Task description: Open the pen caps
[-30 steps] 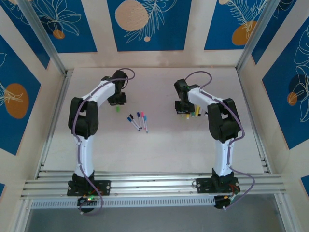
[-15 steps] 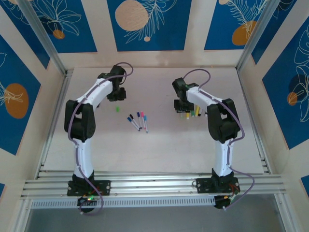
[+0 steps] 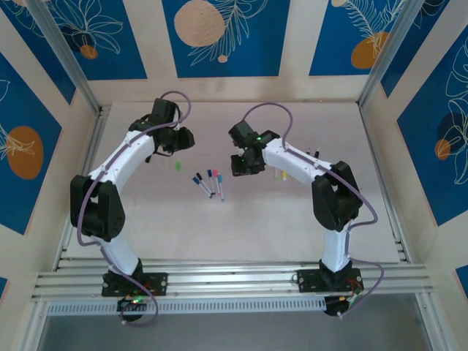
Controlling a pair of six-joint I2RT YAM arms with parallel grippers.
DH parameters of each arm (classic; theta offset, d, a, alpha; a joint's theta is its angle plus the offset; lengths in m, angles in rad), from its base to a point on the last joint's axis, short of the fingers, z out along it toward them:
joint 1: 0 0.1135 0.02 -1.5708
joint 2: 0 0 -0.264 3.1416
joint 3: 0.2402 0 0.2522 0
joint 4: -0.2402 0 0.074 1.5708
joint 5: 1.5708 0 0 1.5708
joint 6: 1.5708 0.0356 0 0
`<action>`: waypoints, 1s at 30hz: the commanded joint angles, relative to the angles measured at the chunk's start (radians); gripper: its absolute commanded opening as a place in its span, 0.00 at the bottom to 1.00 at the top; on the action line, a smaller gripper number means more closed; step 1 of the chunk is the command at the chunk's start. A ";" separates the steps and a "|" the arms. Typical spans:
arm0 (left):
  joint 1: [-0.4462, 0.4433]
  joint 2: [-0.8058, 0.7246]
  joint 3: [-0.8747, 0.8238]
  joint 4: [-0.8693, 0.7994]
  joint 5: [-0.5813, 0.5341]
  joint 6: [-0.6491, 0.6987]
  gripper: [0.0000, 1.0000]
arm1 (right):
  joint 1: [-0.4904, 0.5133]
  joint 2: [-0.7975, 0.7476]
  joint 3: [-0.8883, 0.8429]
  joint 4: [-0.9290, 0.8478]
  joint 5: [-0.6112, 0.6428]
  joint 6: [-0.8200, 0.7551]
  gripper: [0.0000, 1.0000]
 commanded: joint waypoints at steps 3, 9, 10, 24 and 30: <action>-0.004 -0.046 -0.072 0.041 0.068 -0.022 0.28 | 0.074 0.102 0.076 -0.036 -0.056 0.033 0.35; -0.005 -0.063 -0.117 0.060 0.085 -0.028 0.28 | 0.109 0.184 0.133 -0.039 -0.076 0.035 0.33; -0.004 -0.063 -0.121 0.061 0.085 -0.028 0.28 | 0.111 0.194 0.143 -0.043 -0.077 0.035 0.33; -0.004 -0.024 -0.108 0.067 0.095 -0.027 0.27 | 0.116 0.249 0.154 -0.065 -0.089 0.039 0.21; -0.004 -0.010 -0.102 0.066 0.095 -0.024 0.27 | 0.114 0.276 0.161 -0.069 -0.087 0.035 0.21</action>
